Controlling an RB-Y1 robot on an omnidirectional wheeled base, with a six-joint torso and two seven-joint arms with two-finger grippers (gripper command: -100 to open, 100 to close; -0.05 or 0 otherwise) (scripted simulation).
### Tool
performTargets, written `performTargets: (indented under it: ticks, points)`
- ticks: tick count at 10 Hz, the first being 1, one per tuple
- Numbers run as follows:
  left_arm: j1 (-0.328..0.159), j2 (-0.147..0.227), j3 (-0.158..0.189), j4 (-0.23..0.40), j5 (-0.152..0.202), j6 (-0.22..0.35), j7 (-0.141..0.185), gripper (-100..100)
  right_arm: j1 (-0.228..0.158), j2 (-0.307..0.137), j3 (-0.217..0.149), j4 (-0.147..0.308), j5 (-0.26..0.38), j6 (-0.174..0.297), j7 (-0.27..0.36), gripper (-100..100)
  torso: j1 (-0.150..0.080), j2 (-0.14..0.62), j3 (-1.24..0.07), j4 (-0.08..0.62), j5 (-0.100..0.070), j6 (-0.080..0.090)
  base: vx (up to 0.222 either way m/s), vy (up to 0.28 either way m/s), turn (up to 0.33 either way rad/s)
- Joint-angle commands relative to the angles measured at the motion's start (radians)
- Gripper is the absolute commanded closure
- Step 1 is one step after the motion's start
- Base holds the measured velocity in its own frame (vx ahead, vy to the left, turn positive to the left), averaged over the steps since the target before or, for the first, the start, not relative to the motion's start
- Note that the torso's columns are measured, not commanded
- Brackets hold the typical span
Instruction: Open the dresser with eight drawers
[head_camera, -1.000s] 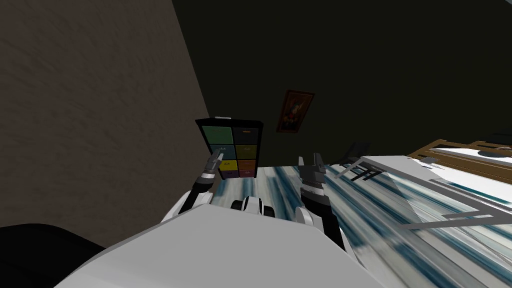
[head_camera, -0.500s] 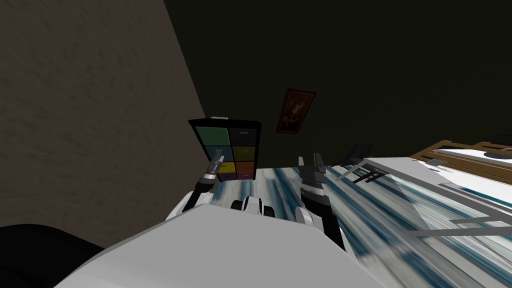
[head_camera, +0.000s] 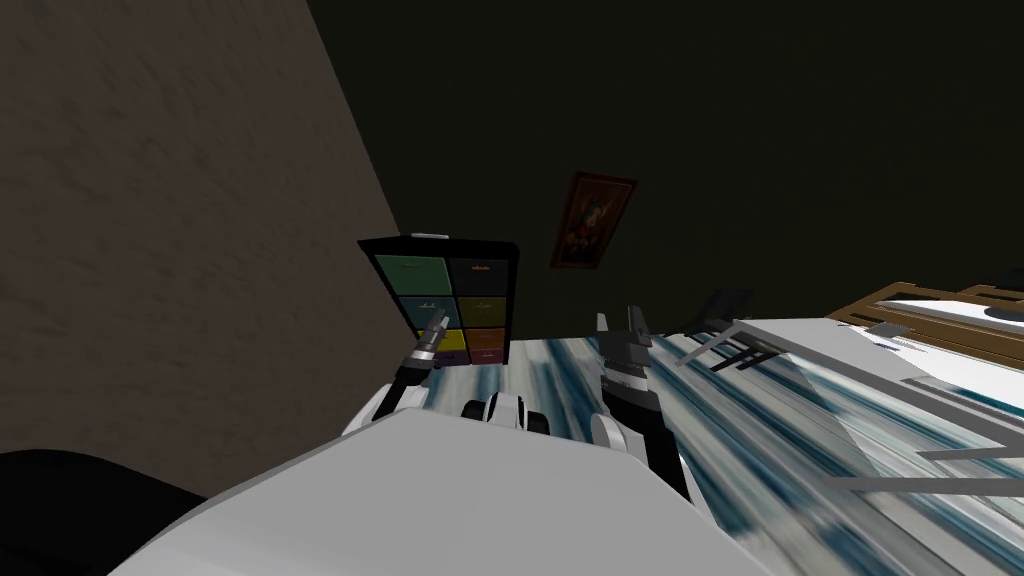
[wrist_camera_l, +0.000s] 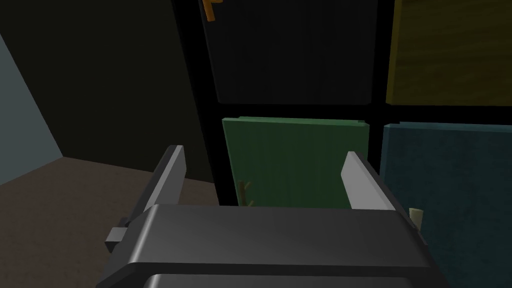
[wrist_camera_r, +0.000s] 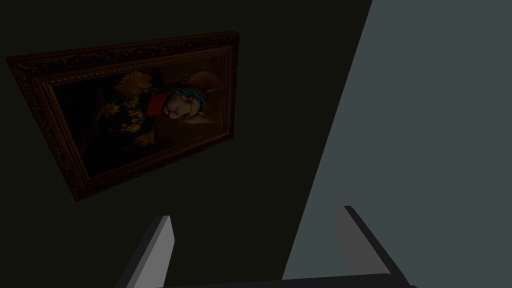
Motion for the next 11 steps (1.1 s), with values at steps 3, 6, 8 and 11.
performTargets:
  ticks: [3,6,8,11]
  points:
    - [-0.030,-0.003,0.005,0.106,0.007,-0.011,-0.001,-100,0.000,0.000,0.000,0.000,0.000,0.000,0.000,0,0.001,-0.002,-0.001,-0.001,0.000,0.000,0.112,-0.052,0.002]
    - [-0.053,-0.016,0.008,0.183,0.012,-0.020,-0.003,-100,0.000,0.000,0.000,0.000,0.000,0.000,0.000,0,0.001,-0.001,-0.001,0.000,0.000,0.000,0.114,-0.049,0.003]
    - [-0.067,-0.031,0.010,0.234,0.015,-0.027,-0.003,-100,0.000,0.000,0.000,0.000,0.000,0.000,0.000,0,0.001,-0.001,-0.001,0.000,0.000,0.000,0.106,-0.043,0.003]
    - [-0.087,-0.069,0.013,0.300,0.019,-0.036,-0.004,-100,0.000,0.000,0.000,0.000,0.000,0.000,0.000,0,0.001,-0.002,-0.001,0.000,0.000,0.000,0.116,-0.052,0.003]
